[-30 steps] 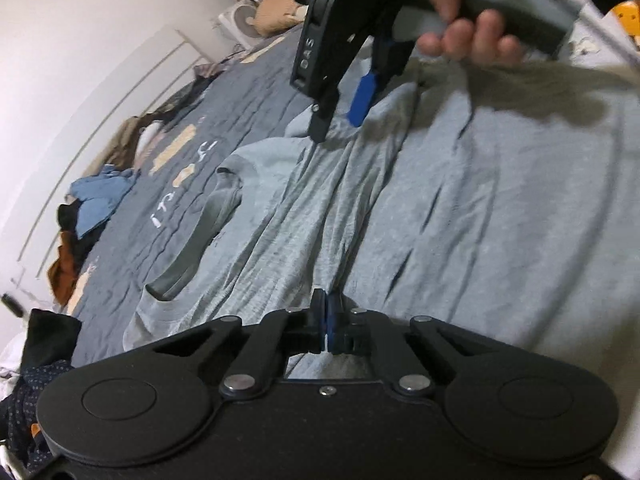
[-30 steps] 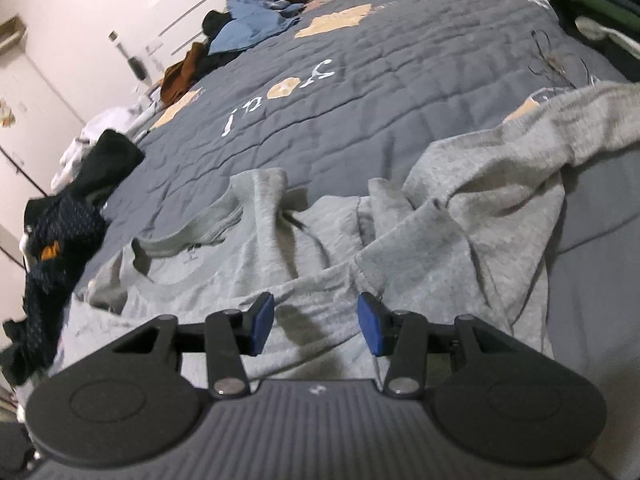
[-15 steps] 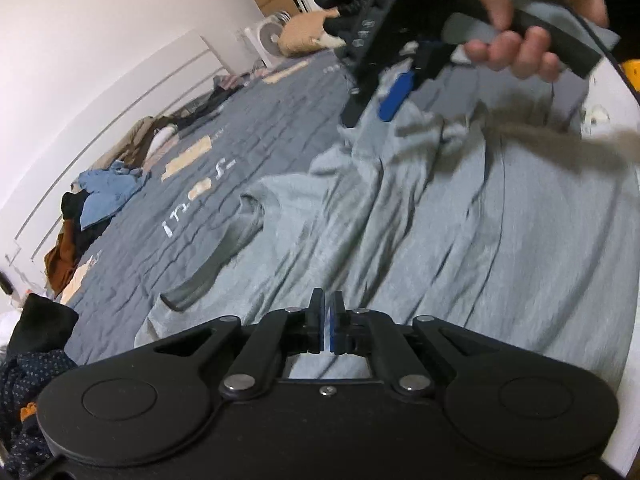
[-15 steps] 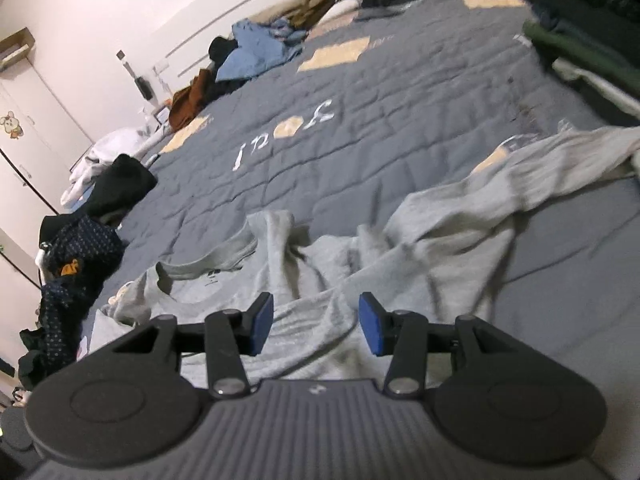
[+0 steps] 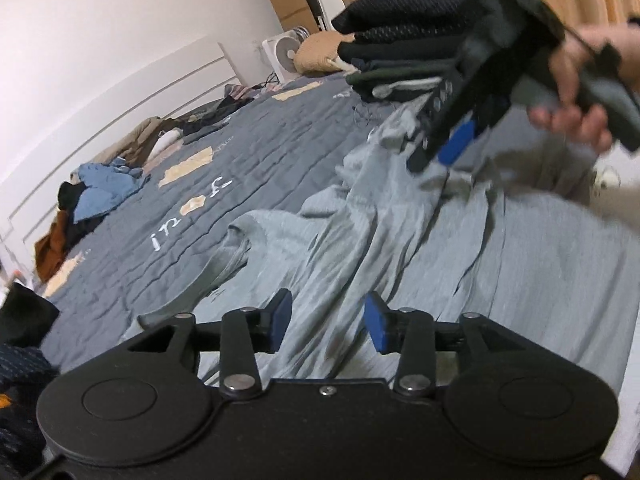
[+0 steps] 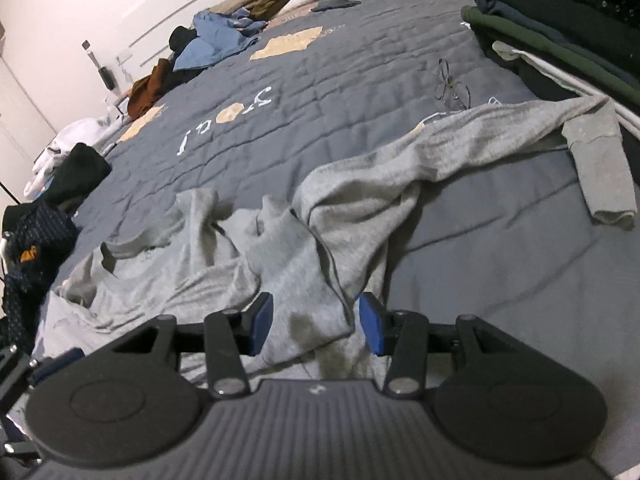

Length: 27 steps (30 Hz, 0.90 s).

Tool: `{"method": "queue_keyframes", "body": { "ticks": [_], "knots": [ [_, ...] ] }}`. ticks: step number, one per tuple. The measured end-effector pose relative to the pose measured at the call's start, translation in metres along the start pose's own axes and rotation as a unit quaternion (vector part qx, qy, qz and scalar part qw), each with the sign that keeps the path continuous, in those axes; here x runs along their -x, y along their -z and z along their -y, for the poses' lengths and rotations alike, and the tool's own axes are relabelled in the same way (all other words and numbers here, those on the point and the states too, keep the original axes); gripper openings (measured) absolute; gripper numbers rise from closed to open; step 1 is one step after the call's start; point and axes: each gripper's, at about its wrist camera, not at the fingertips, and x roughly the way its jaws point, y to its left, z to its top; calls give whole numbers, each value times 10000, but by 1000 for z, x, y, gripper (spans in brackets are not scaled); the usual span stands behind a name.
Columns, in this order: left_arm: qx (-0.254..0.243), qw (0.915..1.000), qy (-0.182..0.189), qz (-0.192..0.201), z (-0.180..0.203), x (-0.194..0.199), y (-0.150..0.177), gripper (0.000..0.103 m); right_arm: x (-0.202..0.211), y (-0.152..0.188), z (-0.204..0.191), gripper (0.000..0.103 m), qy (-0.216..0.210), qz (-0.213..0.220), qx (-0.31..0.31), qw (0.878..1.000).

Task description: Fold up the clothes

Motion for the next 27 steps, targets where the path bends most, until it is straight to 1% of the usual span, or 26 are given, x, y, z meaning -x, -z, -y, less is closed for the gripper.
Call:
{"method": "queue_keyframes", "body": {
  "ticks": [5,7,8,9,11,13,15,17,18,19,20,21,22,25,27],
  "knots": [
    [-137,9999,-34,29,12,-10,-2,41,-2,6,-1,46,-91,39,36,9999],
    [-317,9995,10,32,21,-15,-1,41,-1,8,-2,41,-87,89,50,9999],
    [-423,9991,30,30,26,-18,-1,41,-1,8,-1,34,-143,83,11,9999],
    [-533,9986,62,14,32,-21,-1,41,0,8,0,20,-198,78,-28,9998],
    [-704,9975,74,-21,39,-28,0,41,2,7,5,3,-272,88,-238,9993],
    [-828,9965,56,-50,45,-35,1,40,8,4,11,2,-421,191,-461,9979],
    [-863,9962,-44,-67,46,-42,1,40,16,0,18,1,-519,347,-673,9958],
    [-907,9957,-127,-127,47,-49,2,40,22,-3,25,0,-579,470,-844,9936],
    [-954,9952,-155,-148,48,-52,3,38,22,-3,27,0,-586,466,-892,9932],
    [-1023,9945,-160,-161,50,-54,4,28,22,-4,30,0,-593,461,-940,9927],
    [-1083,9938,-155,-180,53,-56,5,21,20,-3,30,0,-601,378,-940,9930],
    [-1140,9932,-148,-199,55,-57,6,13,18,-3,30,3,-609,296,-941,9933],
    [-1168,9929,-136,-196,57,-57,6,8,16,-2,31,3,-617,213,-941,9934],
    [-1169,9930,-58,-138,60,-54,1,3,9,2,27,7,-541,20,-765,9956],
    [-1094,9939,40,-97,59,-51,-3,2,5,5,24,15,-475,-83,-678,9965]
  ]
}}
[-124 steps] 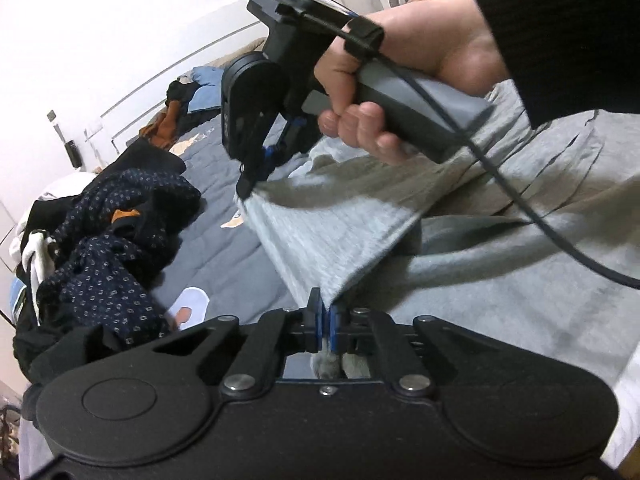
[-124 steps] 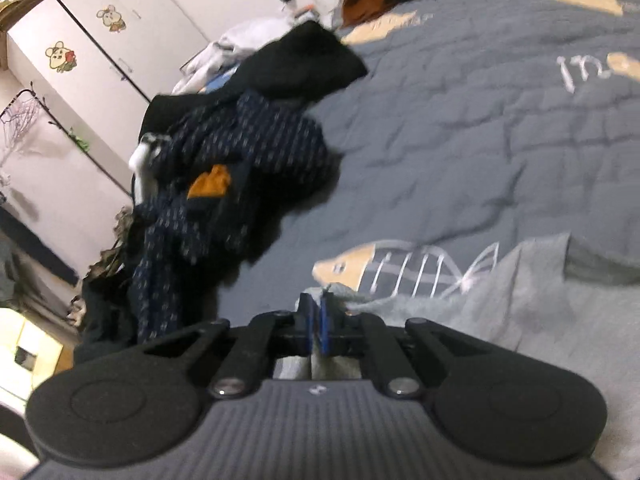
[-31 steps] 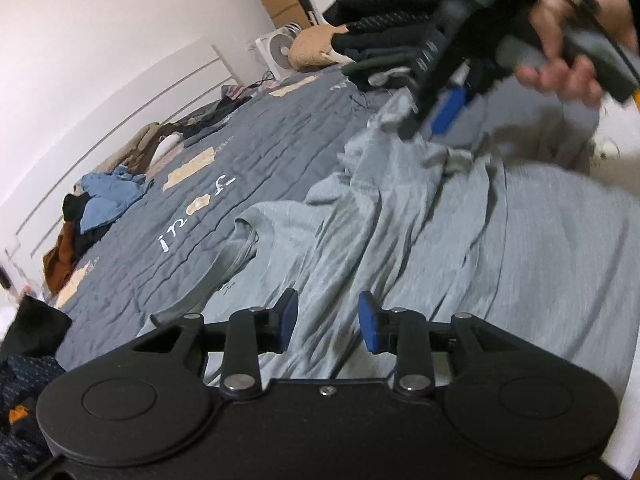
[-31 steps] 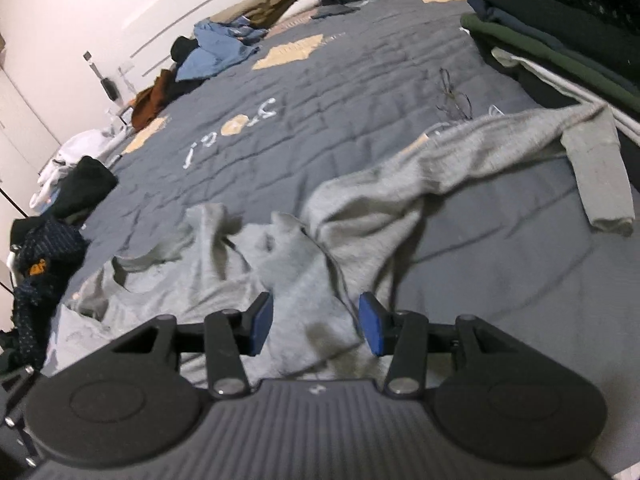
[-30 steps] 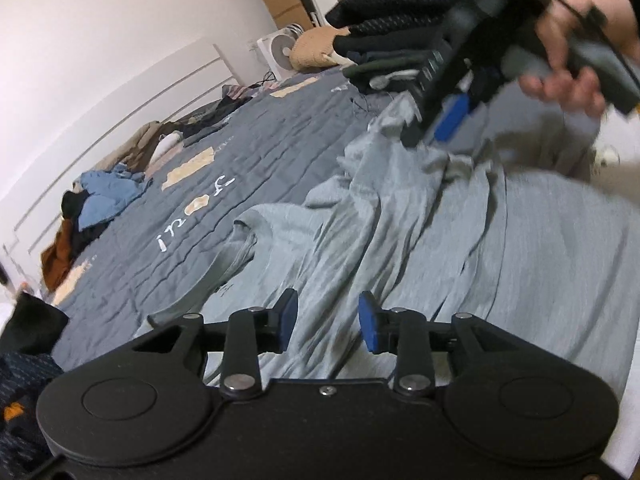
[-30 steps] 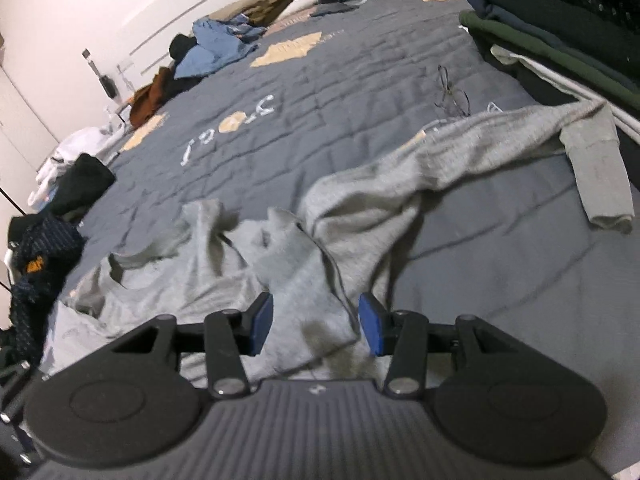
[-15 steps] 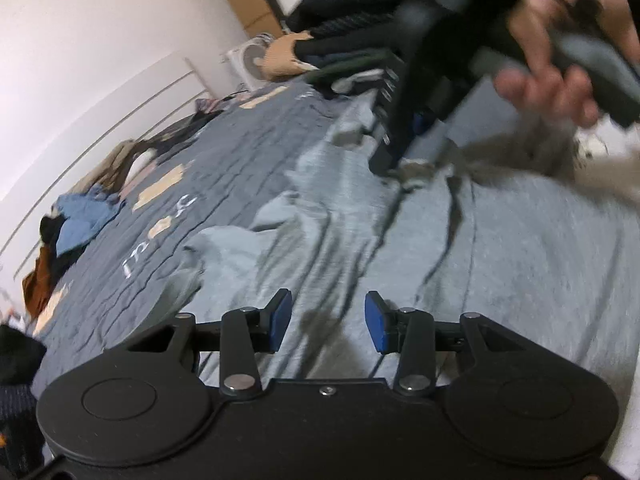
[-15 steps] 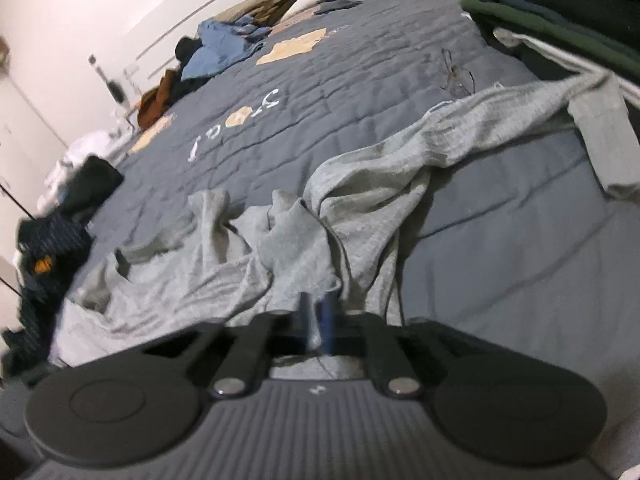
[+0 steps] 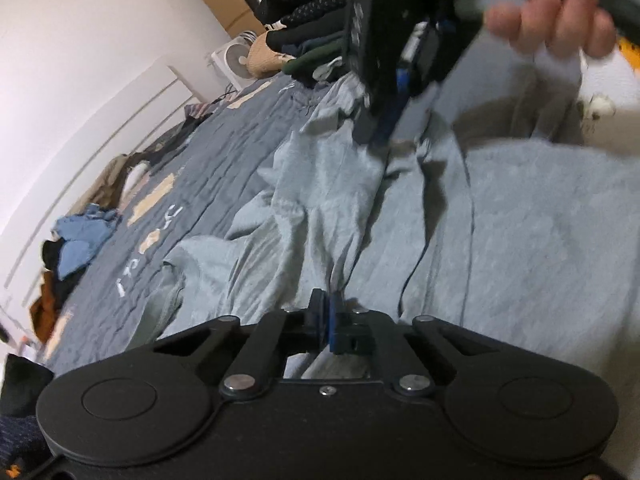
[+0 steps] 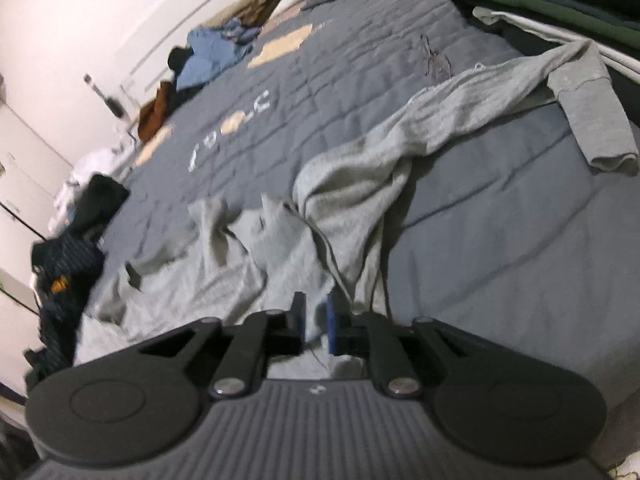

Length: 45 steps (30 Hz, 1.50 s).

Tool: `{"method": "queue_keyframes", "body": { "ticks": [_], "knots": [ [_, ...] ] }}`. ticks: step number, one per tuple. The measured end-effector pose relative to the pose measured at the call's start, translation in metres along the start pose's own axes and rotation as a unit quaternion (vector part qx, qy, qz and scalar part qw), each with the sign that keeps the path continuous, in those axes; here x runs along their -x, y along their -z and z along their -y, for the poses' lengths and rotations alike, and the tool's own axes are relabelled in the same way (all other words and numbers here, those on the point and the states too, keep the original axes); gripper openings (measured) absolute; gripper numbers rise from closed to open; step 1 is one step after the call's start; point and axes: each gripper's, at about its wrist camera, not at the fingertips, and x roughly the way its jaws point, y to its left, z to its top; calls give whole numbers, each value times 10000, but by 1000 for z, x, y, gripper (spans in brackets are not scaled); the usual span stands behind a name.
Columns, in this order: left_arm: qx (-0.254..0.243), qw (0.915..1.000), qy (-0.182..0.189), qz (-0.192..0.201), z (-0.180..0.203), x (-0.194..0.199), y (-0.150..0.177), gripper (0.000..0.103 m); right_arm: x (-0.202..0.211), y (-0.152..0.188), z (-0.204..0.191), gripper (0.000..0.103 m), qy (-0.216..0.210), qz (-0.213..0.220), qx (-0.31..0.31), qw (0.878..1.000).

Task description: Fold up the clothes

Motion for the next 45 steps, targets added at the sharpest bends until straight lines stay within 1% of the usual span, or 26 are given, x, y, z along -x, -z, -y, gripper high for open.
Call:
{"method": "queue_keyframes", "body": {
  "ticks": [1,3,5,7,8,9,10,11,14,18,21,23,24,25,26,30,31,34,36,37,38,39,40,41,43,45],
  "knots": [
    [39,10000,48,25,-1,2,-2,2,-2,1,0,18,28,-46,-3,10000],
    [73,9997,222,6,-1,2,-4,2,-6,2,1,35,17,-117,-79,9999],
    [19,9997,254,-46,3,-1,-3,2,-10,4,1,36,-19,-137,-141,9998],
    [-41,9997,226,-72,5,-3,-2,2,-11,7,0,33,-70,5,-125,9999],
    [-71,9997,210,-84,6,-4,-1,2,-11,8,0,24,-57,77,-124,9999],
    [-101,9997,194,-96,7,-4,0,2,-13,8,0,9,-68,78,-164,9998],
    [-79,9998,182,-92,6,-5,-1,3,-13,8,1,3,-119,61,-272,9995],
    [-46,9998,155,-67,5,-4,-1,3,-14,7,3,2,-169,45,-379,9991],
    [35,9999,128,-65,0,-3,-2,3,-1,3,4,2,-311,268,-513,9978],
    [324,9994,122,-63,-13,2,-4,3,16,-5,7,2,-452,517,-664,9954],
    [970,9947,338,108,-41,15,-10,5,15,-8,11,2,-334,495,-664,9960],
    [1557,9864,460,267,-66,21,-14,17,5,-6,15,2,-212,333,-741,9965],
    [1870,9802,558,320,-80,22,-16,36,1,-4,15,2,-138,267,-705,9971],
    [2118,9745,646,355,-94,20,-15,49,-4,-2,15,2,-64,202,-668,9975],
    [2353,9684,731,387,-107,18,-14,49,-7,0,15,2,17,159,-630,9979],
    [2495,9654,753,-6,-136,-14,-6,49,-11,2,12,2,76,121,-559,9983],
    [2524,9648,724,-129,-140,-23,-2,46,-12,2,12,2,90,123,-538,9984],
    [2648,9596,851,-422,-146,-46,12,45,-12,2,13,2,101,119,-553,9983],
    [2592,9602,894,-523,-144,-54,17,42,-13,3,13,2,116,122,-548,9984],
    [2559,9608,908,-554,-144,-58,18,35,-13,4,12,2,124,127,-542,9984],
    [2586,9587,1020,-596,-143,-61,20,26,-13,4,12,2,137,134,-522,9985],
    [2624,9560,1149,-640,-143,-65,22,9,-14,4,12,2,155,155,-516,9984],
    [2651,9540,1253,-627,-143,-65,23,4,-14,4,12,2,173,177,-510,9984],
    [2614,9552,1263,-576,-141,-63,23,2,-15,4,12,2,185,191,-521,9983],
    [2666,9575,1033,-373,-145,-59,22,2,-14,5,13,2,209,231,-538,9981],
    [2907,9540,717,-165,-154,-54,23,2,-12,5,13,2,227,270,-516,9980]
  ]
}}
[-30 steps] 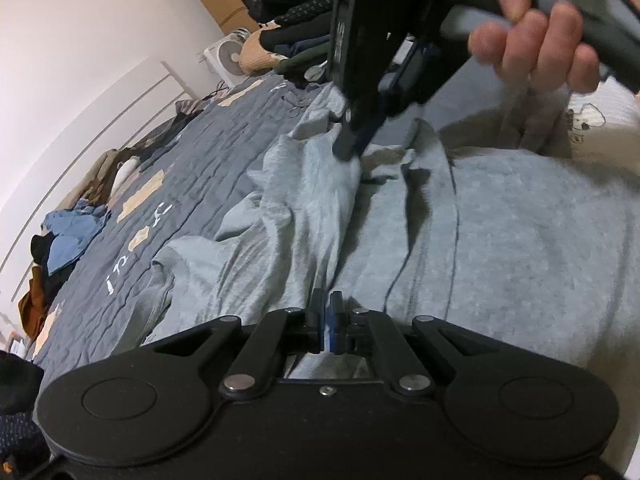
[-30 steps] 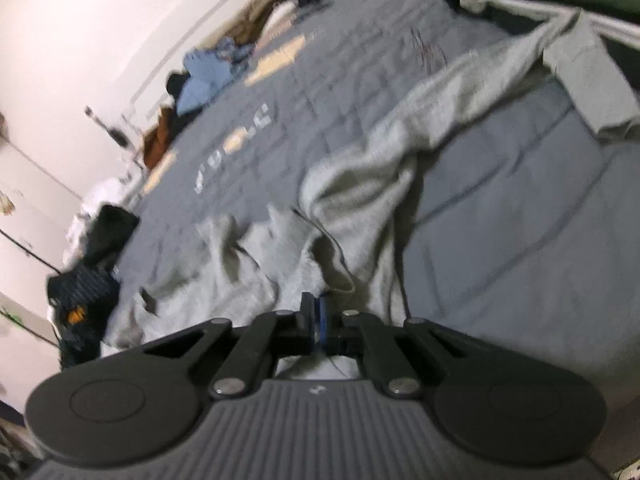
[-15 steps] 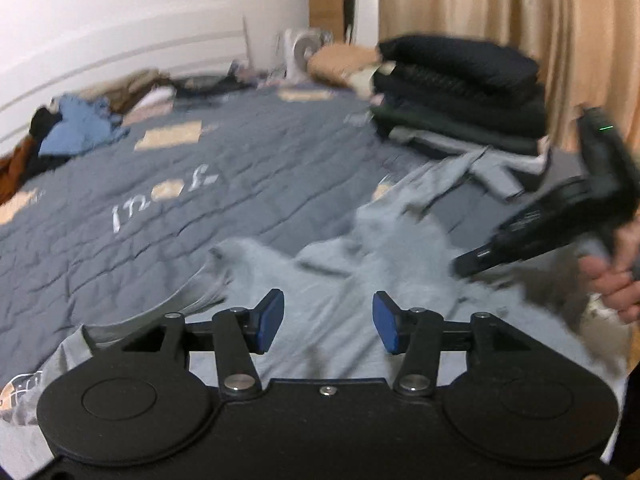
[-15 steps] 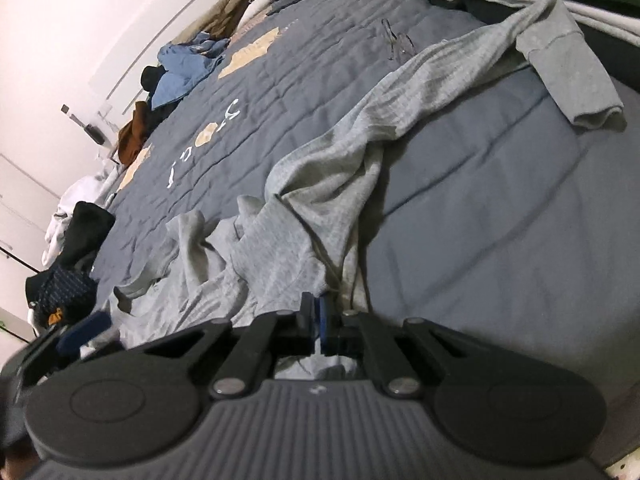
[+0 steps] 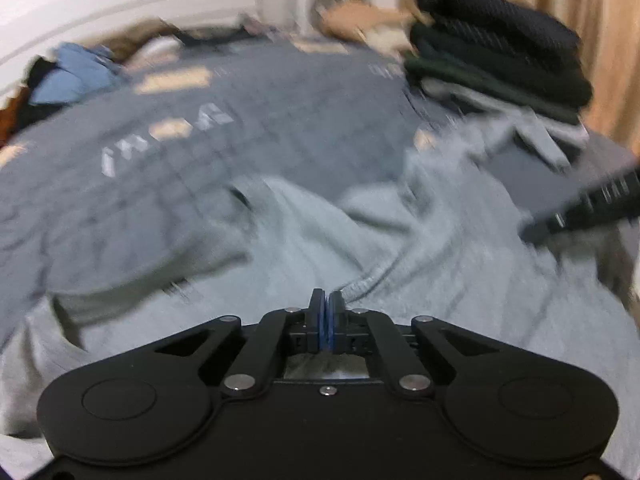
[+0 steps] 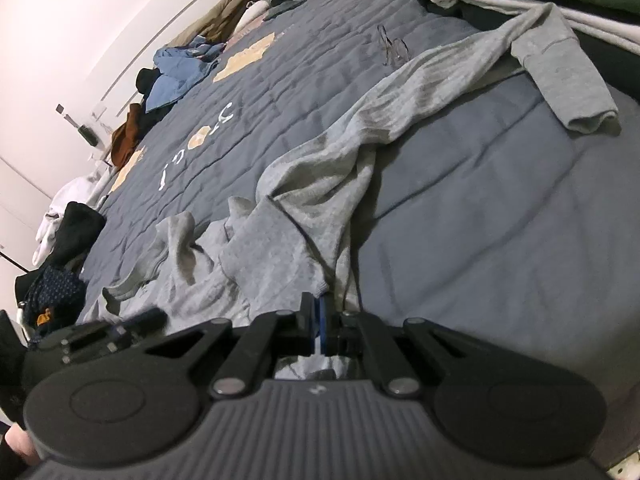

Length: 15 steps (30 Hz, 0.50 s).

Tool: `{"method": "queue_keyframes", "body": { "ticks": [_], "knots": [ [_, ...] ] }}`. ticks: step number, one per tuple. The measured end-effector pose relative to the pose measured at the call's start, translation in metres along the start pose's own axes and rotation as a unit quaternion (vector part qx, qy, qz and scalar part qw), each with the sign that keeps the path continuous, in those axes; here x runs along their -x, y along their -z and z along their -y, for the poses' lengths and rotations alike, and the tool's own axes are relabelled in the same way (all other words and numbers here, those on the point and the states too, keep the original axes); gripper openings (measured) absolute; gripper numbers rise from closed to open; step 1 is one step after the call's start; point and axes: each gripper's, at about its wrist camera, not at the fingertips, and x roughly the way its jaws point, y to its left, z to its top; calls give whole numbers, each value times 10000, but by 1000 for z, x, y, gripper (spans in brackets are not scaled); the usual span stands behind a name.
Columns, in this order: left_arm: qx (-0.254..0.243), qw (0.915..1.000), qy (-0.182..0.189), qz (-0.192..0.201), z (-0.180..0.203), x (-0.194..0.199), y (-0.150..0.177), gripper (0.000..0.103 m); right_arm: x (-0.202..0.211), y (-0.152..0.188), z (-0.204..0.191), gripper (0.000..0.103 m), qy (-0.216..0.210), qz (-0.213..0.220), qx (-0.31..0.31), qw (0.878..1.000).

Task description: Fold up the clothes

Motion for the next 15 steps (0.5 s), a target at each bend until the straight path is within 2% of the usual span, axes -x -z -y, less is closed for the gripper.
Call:
{"method": "queue_keyframes", "body": {
  "ticks": [3,5,7,9,11,14,15],
  "knots": [
    [43,9997,-134,182,-1,2,-3,2,3,0,-2,2,-28,46,60,10000],
    [-33,9997,-182,127,4,0,-1,2,5,1,-4,2,15,56,172,9998],
    [-49,9998,-126,-113,8,-6,1,3,5,2,-3,2,48,24,221,9997],
    [-37,9997,-159,-155,9,-5,2,4,1,3,-2,3,38,-175,285,9994],
    [58,9999,-85,-108,7,2,-1,5,4,2,-3,5,9,-187,261,9995],
    [353,9993,62,93,3,16,-6,16,13,-5,-3,7,-53,-84,229,9997],
    [460,9987,118,155,2,20,-8,26,17,-8,-2,8,-79,-20,201,9998]
  ]
}}
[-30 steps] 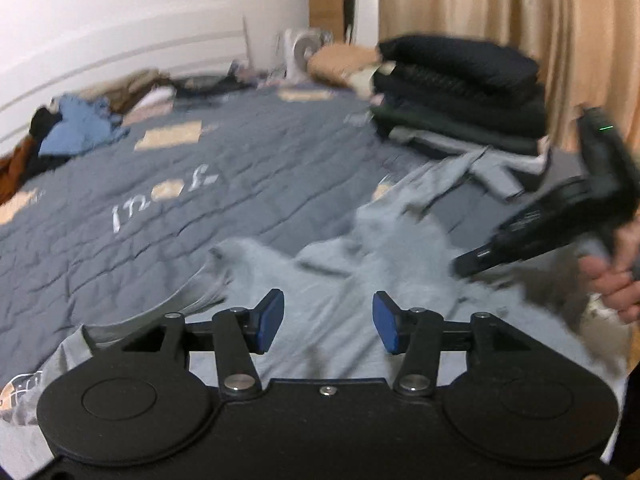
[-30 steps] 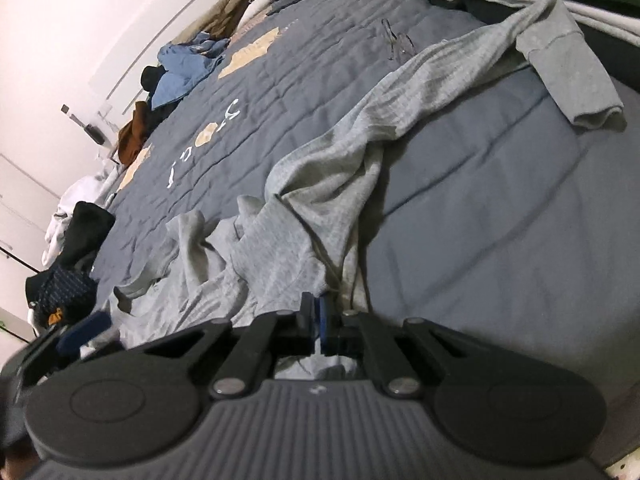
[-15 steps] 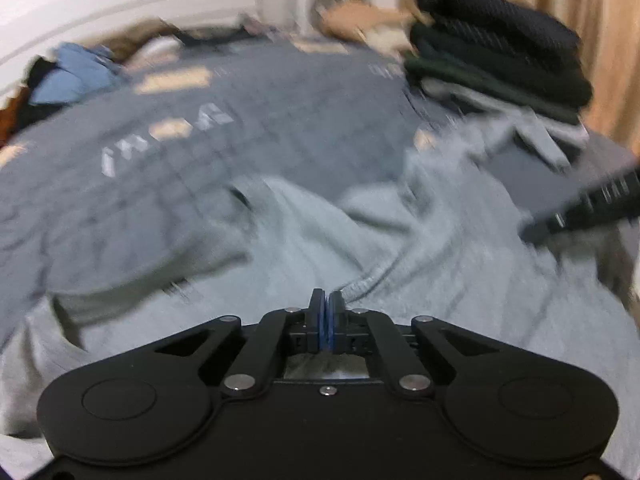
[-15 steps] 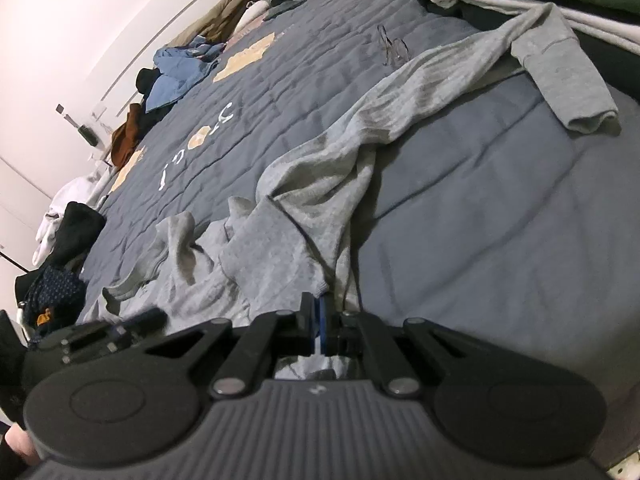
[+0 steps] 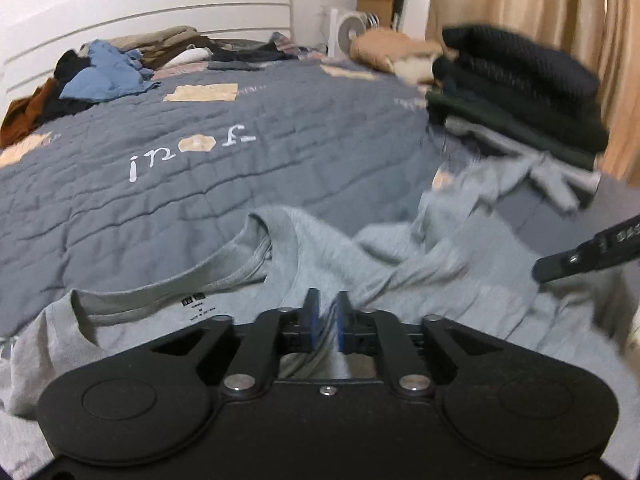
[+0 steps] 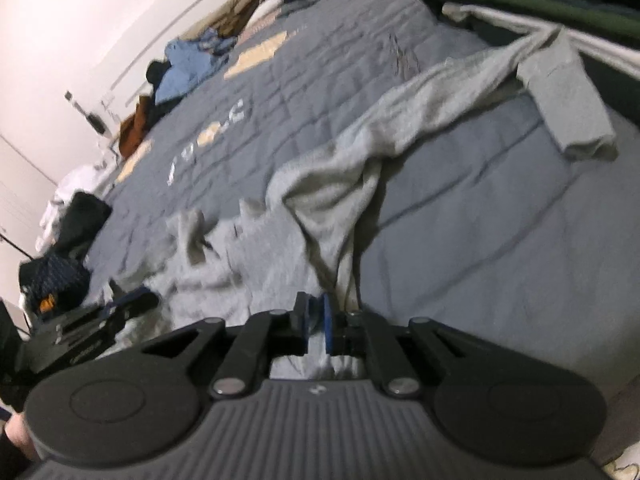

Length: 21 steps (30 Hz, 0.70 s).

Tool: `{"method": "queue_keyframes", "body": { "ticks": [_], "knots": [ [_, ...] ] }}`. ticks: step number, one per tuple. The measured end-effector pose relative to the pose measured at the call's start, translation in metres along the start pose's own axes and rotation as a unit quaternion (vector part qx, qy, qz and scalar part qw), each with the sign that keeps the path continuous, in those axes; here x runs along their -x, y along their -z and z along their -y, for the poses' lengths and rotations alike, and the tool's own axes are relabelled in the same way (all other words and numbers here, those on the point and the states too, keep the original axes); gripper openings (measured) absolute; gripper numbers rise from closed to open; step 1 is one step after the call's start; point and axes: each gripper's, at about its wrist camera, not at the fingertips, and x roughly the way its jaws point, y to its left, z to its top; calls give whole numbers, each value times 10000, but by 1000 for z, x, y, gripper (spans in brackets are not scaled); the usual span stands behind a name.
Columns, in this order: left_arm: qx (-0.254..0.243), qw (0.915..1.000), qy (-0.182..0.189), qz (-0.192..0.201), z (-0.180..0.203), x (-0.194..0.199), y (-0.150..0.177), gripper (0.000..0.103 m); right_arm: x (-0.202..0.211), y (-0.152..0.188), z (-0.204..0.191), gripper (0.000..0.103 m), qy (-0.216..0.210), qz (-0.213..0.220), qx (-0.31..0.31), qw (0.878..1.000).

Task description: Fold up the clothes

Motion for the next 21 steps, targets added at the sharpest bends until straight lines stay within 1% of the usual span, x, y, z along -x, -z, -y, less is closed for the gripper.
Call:
{"method": "queue_keyframes", "body": {
  "ticks": [1,4,6,7,9,11,14,17,19,21],
  "knots": [
    [87,9999,48,66,1,4,-1,34,3,-4,4,9,1,65,-73,10000],
    [205,9994,231,155,8,14,-2,36,13,-19,18,17,33,282,-307,9991],
    [148,9993,308,163,16,17,1,36,20,-30,36,30,206,502,-502,9973],
    [100,9993,334,151,20,18,2,36,24,-36,47,32,349,649,-648,9952],
    [4,9992,367,126,26,18,5,36,34,-44,75,36,650,949,-1106,9872],
    [-65,9992,382,104,30,17,6,36,45,-48,106,37,806,1143,-1763,9743],
    [-80,9992,380,91,33,16,7,36,56,-47,141,37,585,1279,-2626,9546],
    [-64,9993,348,111,32,16,6,36,61,-48,157,38,396,1413,-3053,9409],
    [-80,9993,332,139,33,18,6,36,62,-48,162,39,348,1475,-3185,9357],
    [-74,9992,353,146,33,19,5,36,62,-47,164,39,369,1491,-3224,9341]
  ]
}}
